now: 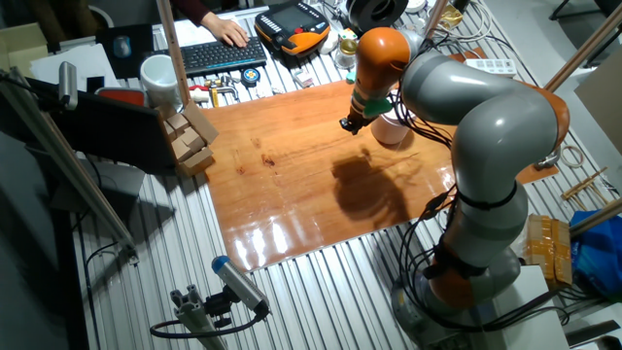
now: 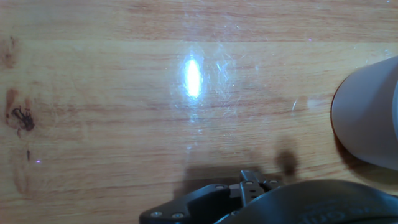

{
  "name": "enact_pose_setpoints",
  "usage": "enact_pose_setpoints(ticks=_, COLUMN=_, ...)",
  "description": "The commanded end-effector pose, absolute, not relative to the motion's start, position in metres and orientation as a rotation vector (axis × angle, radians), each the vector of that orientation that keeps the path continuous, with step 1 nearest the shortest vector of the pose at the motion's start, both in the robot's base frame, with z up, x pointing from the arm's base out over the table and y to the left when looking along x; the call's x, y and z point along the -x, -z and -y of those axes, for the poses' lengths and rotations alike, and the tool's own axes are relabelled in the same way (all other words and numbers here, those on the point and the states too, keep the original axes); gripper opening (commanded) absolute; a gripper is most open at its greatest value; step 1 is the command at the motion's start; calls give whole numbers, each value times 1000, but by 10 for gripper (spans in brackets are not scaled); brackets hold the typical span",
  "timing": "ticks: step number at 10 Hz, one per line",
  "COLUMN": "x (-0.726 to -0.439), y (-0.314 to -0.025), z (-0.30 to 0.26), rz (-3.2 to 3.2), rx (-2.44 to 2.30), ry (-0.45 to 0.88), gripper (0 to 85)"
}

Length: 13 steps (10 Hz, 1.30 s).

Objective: Put the garbage in the trash can

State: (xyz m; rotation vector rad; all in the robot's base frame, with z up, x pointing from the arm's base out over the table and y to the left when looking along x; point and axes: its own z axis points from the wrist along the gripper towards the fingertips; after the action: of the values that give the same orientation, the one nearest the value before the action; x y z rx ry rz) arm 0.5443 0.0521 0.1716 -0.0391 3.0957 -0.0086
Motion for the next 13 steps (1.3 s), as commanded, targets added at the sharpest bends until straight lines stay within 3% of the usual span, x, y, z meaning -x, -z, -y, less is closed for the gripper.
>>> enact_pose_setpoints(ticks=1, x=-544, y=-172, z=-52, rz=-3098, rx=37, ry=3, gripper=0)
enact_pose_setpoints(ticks=13, x=-545, y=-171, z=-52, rz=-3120, rx=27, ry=-12, gripper=0)
